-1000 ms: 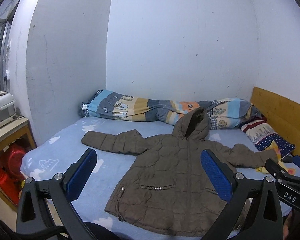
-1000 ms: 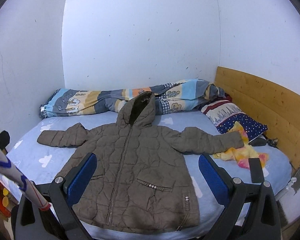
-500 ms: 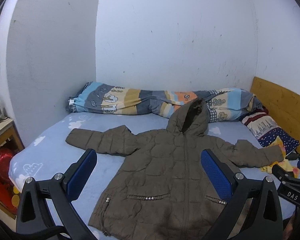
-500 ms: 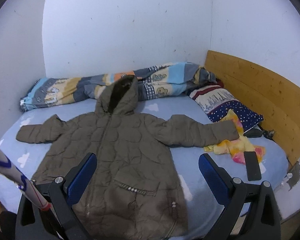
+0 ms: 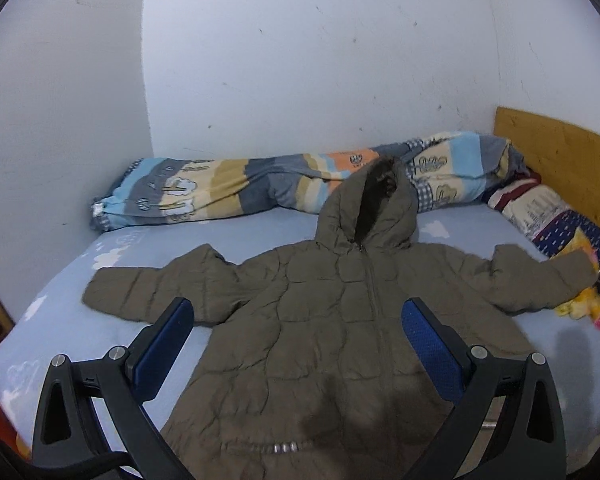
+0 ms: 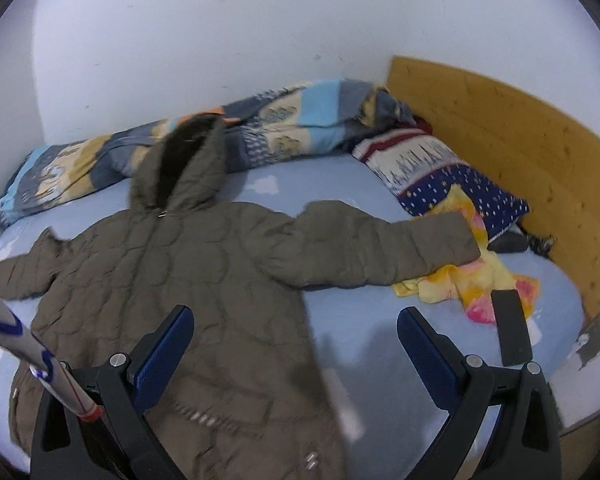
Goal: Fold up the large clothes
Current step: 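Grasp the jacket sleeve cuff with the right tool, then fold the held sleeve across the jacket body with the right tool, release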
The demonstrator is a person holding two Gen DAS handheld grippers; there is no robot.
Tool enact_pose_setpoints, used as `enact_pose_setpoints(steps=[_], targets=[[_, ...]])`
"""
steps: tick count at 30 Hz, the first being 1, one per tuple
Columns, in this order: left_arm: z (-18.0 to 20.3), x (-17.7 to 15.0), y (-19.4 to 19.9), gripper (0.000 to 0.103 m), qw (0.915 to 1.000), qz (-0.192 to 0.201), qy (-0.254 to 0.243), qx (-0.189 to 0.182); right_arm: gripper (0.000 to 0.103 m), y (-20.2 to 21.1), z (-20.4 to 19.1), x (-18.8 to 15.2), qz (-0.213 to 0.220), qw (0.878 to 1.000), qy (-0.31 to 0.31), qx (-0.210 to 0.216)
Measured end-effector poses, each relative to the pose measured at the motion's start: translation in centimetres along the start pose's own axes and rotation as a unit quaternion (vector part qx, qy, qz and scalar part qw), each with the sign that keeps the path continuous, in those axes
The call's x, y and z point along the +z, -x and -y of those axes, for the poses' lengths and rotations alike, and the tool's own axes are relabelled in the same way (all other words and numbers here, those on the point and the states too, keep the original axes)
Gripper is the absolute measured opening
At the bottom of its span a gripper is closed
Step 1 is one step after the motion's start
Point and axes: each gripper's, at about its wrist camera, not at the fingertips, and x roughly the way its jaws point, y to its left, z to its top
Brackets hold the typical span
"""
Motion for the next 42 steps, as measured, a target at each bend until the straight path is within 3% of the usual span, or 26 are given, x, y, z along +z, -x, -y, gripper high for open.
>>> enact_pose_setpoints(steps=[3,7,11,14,16,20,23,29,30,32,34,42], targets=[[-0.5,-1.8,-4.0,0.103,0.9995,-0.03,-0.004,-0.002,0.103,-3.7,4.8,1.6,-0.017,0.999,-0.031,0.022],[-1.8,-2.0,-6.8,0.103,0.9983,-0.057,-0.005,0.0,0.1,-8.9,14.9,3.4,-0.033,0.992,-0.123,0.009],[-2.7,-2.0,-7.9,0.103,0.9978,-0.065,0.007,0.01,0.086,-14.4,25.0,4.5,-0.055,0.972,-0.229,0.005],[-2.9,-2.2,-8.5,0.103,0.9971,-0.074,0.018,0.006,0.083,-18.1,30.1,4.8,-0.065,0.957,-0.282,-0.004],[-2.8,-2.3,-8.5,0.103,0.9972,-0.071,0.015,0.013,0.074,-20.0,31.6,4.8,-0.071,0.951,-0.3,-0.001],[-2.2,-2.4,-8.7,0.103,0.9977,-0.066,0.001,0.016,0.059,-23.5,33.5,4.7,-0.089,0.94,-0.329,-0.007],[-1.7,-2.5,-8.8,0.103,0.9978,-0.061,-0.014,0.021,0.059,-24.3,34.6,3.9,-0.093,0.935,-0.34,-0.032],[-1.5,-2.8,-9.2,0.103,0.9973,-0.068,-0.019,0.019,0.059,-26.7,36.1,3.1,-0.102,0.928,-0.355,-0.037],[-1.5,-2.8,-9.3,0.103,0.9972,-0.07,-0.018,0.019,0.056,-27.1,36.3,3.0,-0.107,0.928,-0.355,-0.037],[-1.6,-2.8,-9.3,0.103,0.9972,-0.072,-0.014,0.018,0.035,-27.7,36.2,2.8,-0.113,0.927,-0.355,-0.026],[-1.8,-2.7,-9.3,0.103,0.9972,-0.071,-0.009,0.021,0.018,-27.0,36.0,3.0,-0.104,0.93,-0.35,-0.034],[-2.7,-2.3,-7.8,0.103,0.9983,-0.056,0.003,0.017,0.014,-18.1,31.6,7.8,-0.02,0.961,-0.274,-0.027]])
